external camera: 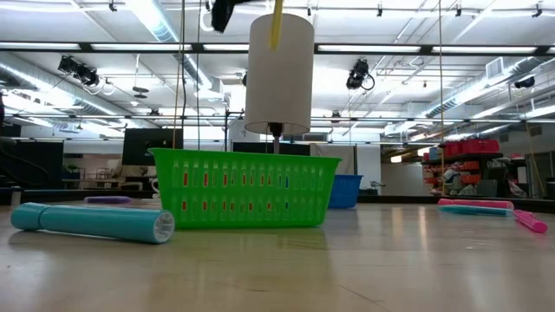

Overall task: Pick & Place Markers
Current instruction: Put the yellow marker into the red bin

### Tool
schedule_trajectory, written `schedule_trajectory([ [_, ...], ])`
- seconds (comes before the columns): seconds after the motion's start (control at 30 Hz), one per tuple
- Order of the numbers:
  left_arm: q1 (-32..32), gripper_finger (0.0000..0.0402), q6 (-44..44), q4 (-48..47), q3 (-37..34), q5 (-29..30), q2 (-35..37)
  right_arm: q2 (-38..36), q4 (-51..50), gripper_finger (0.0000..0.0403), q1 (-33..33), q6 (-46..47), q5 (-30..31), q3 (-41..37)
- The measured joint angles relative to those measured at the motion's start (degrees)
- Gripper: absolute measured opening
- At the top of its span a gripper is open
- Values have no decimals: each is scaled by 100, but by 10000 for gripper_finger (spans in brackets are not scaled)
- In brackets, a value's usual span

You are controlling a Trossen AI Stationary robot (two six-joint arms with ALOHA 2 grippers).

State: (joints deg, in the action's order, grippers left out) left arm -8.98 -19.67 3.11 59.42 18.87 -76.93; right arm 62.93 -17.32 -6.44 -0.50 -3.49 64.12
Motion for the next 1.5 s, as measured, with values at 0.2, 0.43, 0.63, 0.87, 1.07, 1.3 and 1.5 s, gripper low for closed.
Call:
schedule_trajectory([
  [0.2,295,31,-935,-870,2,-270,0,-62,-111,228,0,1,0,0],
  [0.43,680,31,-1819,-2064,2,-808,0,-62,-363,228,0,-357,0,0],
  [0.63,1022,31,-2322,-3005,2,-1333,0,-67,-573,228,0,-807,0,0],
  [0.87,1388,31,-2331,-3453,2,-1573,0,-71,-610,228,0,-1096,2,0],
  [1.07,1542,31,-2273,-3438,2,-1573,0,-73,-630,228,0,-1098,0,0],
  [1.3,1616,31,-1973,-3451,2,-1655,-306,-75,-634,228,2,-1275,-2,0],
  [1.5,1842,31,-1952,-3645,228,-2115,-899,-75,-620,228,2,-1214,-59,0],
])
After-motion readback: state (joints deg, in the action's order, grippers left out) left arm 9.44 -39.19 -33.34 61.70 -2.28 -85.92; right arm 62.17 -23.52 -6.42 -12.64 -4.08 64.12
